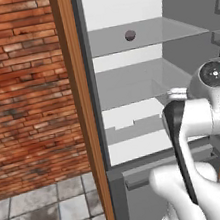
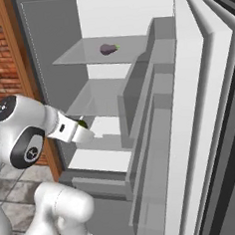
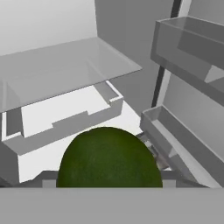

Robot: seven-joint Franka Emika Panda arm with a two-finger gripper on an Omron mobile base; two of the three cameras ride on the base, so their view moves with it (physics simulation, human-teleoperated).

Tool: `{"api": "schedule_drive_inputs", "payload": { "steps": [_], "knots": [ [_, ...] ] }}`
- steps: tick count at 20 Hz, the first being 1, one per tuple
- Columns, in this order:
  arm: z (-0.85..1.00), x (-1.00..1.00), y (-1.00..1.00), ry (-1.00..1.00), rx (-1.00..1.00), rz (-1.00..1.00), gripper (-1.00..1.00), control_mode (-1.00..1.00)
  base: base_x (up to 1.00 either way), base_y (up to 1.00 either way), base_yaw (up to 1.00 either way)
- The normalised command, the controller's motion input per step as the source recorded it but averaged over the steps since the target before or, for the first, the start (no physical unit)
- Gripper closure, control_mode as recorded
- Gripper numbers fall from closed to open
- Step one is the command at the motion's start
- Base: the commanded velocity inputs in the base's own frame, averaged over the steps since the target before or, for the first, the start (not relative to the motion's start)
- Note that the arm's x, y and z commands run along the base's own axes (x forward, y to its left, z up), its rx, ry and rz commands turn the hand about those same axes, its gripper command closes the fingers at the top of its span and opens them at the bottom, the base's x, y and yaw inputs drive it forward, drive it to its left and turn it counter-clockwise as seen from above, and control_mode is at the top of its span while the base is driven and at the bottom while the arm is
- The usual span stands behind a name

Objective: Place the cold items (eggplant and lime) from the fridge in one tupperware on the dining counter. Place the warm items (hot dog and kebab skewer) in the stove area in another tupperware.

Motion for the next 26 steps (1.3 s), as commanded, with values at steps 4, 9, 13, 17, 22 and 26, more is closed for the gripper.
{"api": "schedule_drive_inputs", "payload": {
  "steps": [4, 9, 13, 17, 22, 26],
  "knots": [
    [0.00, 0.00, 0.03, 0.00, -0.01, 0.00, 1.00, -1.00, 0.00, 0.00, 0.00],
    [0.00, -0.06, 0.02, -0.02, 0.00, 0.00, 1.00, -1.00, 0.00, 0.00, 0.00],
    [0.00, -0.05, 0.03, -0.01, 0.00, 0.00, 1.00, 1.00, -0.51, 0.40, 0.00],
    [0.00, 0.00, 0.00, 0.00, 0.00, 0.00, 1.00, 1.00, -0.78, 0.92, -0.08],
    [0.00, 0.00, 0.00, 0.00, 0.00, 0.00, 1.00, 1.00, -0.62, 0.82, -0.19],
    [0.00, 0.00, 0.00, 0.00, 0.00, 0.00, 1.00, 1.00, -0.59, 0.33, -0.50]
  ]
}}
